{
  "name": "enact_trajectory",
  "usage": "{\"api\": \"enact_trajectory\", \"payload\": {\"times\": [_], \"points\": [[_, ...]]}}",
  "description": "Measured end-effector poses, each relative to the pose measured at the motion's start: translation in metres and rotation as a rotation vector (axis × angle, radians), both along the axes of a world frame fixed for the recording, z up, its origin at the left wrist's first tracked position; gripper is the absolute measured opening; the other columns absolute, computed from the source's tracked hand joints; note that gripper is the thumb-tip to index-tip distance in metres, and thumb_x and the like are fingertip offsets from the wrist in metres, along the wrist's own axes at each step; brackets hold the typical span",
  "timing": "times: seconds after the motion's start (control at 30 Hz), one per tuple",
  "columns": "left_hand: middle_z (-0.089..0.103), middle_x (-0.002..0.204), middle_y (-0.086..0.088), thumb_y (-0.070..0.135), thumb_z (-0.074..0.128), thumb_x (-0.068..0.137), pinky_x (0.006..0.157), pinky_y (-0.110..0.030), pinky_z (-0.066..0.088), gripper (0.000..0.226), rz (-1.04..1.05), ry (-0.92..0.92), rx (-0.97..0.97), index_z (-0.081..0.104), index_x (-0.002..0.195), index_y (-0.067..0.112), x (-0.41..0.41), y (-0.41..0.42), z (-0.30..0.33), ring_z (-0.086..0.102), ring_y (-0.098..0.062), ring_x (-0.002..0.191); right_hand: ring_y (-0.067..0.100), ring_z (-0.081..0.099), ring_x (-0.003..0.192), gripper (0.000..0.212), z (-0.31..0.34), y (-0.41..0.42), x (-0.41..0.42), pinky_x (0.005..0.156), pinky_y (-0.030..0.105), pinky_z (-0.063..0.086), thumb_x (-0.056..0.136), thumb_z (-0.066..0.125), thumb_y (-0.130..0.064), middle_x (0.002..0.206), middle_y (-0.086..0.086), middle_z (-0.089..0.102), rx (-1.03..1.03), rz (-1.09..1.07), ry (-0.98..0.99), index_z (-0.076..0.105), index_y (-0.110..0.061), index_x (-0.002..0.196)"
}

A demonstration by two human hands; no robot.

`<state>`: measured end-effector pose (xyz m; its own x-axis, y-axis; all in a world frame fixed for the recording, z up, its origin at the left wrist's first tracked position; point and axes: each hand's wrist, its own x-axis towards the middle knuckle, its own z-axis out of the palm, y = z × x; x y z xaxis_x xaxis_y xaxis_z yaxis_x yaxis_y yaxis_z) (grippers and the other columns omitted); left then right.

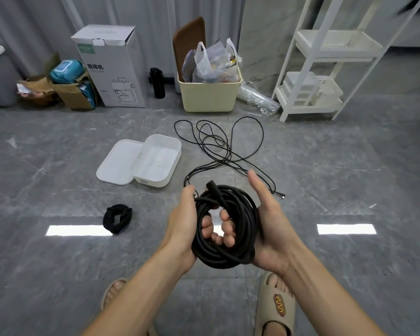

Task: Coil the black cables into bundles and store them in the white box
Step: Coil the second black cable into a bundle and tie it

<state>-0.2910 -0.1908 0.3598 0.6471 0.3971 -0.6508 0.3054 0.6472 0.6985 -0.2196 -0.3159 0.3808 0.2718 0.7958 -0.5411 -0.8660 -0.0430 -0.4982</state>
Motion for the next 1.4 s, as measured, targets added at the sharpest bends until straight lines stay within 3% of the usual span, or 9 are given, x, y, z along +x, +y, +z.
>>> {"api": "enact_trajectory", "payload": {"times": [0.17,0.43,0.57,0.67,0.8,0.93,1.07,1.2,1.4], "points": [[0.034,0.047,-0.002,0.058,0.046,0.091,0.044,-0.028,0.04,0.066,-0.08,0.031,0.064,0.052,0.039,0.02,0.001,0.0,0.007,0.032,-0.019,0.042,0.016,0.033,0.031,0.071,0.002,0.005,-0.006,0.053,0.028,0.046,0.065,0.064,-0.08,0.036,0.0,0.031,-0.126,-0.002,-0.095,0.047,-0.012,0.049],[0.041,0.045,0.001,0.064,0.047,0.09,0.046,-0.026,0.046,0.069,-0.15,-0.146,-0.423,0.071,0.058,0.008,-0.002,0.007,0.019,0.037,-0.013,0.036,0.012,0.032,0.025,0.07,0.001,0.006,-0.005,0.042,0.024,0.041,0.072,0.066,-0.073,0.032,-0.002,0.028,-0.085,-0.139,0.049,0.038,-0.016,0.042],[0.021,0.04,0.0,0.075,0.042,0.085,0.044,-0.025,0.038,0.071,-0.187,0.001,-0.321,0.037,0.047,0.015,0.0,0.008,0.019,0.023,-0.017,0.038,0.02,0.052,0.041,0.072,0.002,0.002,-0.002,0.06,0.031,0.053,0.074,0.061,-0.078,0.045,0.005,0.049,0.067,0.006,0.013,0.059,-0.007,0.059],[0.021,0.045,-0.001,0.076,0.04,0.087,0.04,-0.023,0.035,0.073,-0.248,0.002,-0.237,0.044,0.055,0.011,0.0,0.009,0.019,0.022,-0.017,0.038,0.029,0.068,0.057,0.083,0.008,-0.001,0.0,0.064,0.032,0.057,0.084,0.049,-0.078,0.058,0.016,0.064,0.211,0.095,0.099,0.066,0.003,0.073],[0.03,0.039,0.001,0.07,0.041,0.092,0.048,-0.028,0.039,0.075,-0.226,-0.028,-0.157,0.055,0.042,0.015,0.0,0.005,0.017,0.026,-0.017,0.045,0.016,0.034,0.029,0.072,0.002,0.003,-0.004,0.052,0.028,0.045,0.07,0.06,-0.08,0.033,-0.001,0.03,-0.022,-0.01,-0.027,0.048,-0.012,0.048],[0.054,0.062,-0.004,0.062,0.057,0.088,0.05,-0.033,0.048,0.054,-0.123,-0.115,-0.141,0.066,0.091,0.009,-0.002,-0.002,0.017,0.048,-0.016,0.051,0.012,0.031,0.024,0.072,-0.002,0.007,-0.006,0.043,0.024,0.036,0.07,0.065,-0.074,0.03,-0.002,0.025,-0.064,-0.21,0.082,0.039,-0.015,0.04],[0.069,0.077,0.005,0.051,0.077,0.067,0.07,-0.032,0.053,0.056,-0.064,-0.058,0.083,0.065,0.111,0.018,-0.006,-0.02,0.012,0.062,-0.011,0.065,0.012,0.026,0.026,0.069,-0.008,0.009,-0.002,0.044,0.023,0.039,0.072,0.064,-0.074,0.032,-0.003,0.024,-0.075,-0.358,0.072,0.039,-0.016,0.043],[0.074,0.081,0.004,0.006,0.067,0.075,0.076,-0.029,0.052,0.047,-0.018,-0.084,0.176,0.06,0.117,0.026,-0.007,-0.027,0.007,0.065,-0.01,0.069,0.015,0.042,0.037,0.066,-0.011,0.009,0.0,0.05,0.026,0.048,0.074,0.065,-0.072,0.042,0.001,0.038,-0.047,-0.394,0.063,0.054,-0.011,0.053],[0.075,0.091,0.003,0.003,0.054,0.09,0.07,-0.022,0.051,0.037,0.081,-0.05,0.293,0.061,0.117,0.027,-0.003,-0.016,0.005,0.067,-0.006,0.076,0.018,0.058,0.061,0.035,-0.014,0.016,-0.005,0.065,0.028,0.055,0.068,0.082,-0.047,0.066,0.006,0.058,0.011,-0.302,-0.166,0.075,-0.013,0.069]]}}
